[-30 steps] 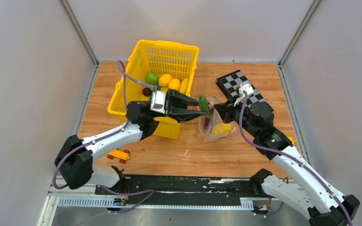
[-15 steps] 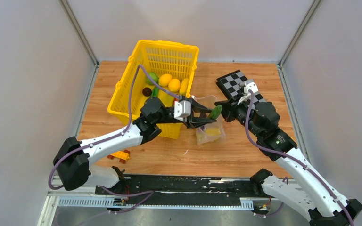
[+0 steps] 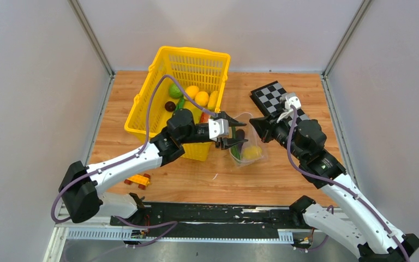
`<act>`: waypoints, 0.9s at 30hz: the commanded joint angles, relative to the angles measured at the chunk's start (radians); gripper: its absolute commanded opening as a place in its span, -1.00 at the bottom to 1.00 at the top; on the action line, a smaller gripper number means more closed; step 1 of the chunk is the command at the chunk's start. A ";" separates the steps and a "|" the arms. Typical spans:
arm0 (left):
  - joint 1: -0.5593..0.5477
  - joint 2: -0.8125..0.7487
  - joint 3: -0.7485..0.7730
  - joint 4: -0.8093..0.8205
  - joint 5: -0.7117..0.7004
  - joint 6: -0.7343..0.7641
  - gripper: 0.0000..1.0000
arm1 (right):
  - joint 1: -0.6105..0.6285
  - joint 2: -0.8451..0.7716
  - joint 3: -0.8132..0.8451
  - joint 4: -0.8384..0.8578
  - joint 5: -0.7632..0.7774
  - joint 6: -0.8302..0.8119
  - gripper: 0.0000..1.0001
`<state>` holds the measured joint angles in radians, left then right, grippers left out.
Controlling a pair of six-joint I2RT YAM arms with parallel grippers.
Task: Place the food in the zip-top bag and seal the zipper
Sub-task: Place the fake vegetable in the zipper food storage bag, then pick up the fake vegetable from the bin.
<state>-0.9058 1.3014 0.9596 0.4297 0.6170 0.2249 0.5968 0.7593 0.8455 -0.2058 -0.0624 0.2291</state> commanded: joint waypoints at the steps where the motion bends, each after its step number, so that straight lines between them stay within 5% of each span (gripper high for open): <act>1: -0.010 -0.041 0.067 -0.108 -0.033 0.069 0.17 | -0.003 -0.009 0.042 0.028 -0.015 0.018 -1.00; 14: -0.016 -0.107 0.191 -0.377 -0.250 0.032 0.53 | -0.003 -0.028 0.033 0.015 0.032 -0.003 -1.00; 20: -0.014 -0.155 0.205 -0.416 -0.562 -0.083 0.97 | -0.003 -0.028 0.027 0.014 0.036 -0.005 -1.00; 27: 0.033 -0.192 0.256 -0.558 -0.789 -0.174 1.00 | -0.003 -0.030 0.021 0.016 0.042 -0.007 -1.00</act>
<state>-0.9020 1.1458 1.1461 -0.0467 0.0101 0.1356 0.5968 0.7452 0.8455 -0.2276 -0.0349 0.2302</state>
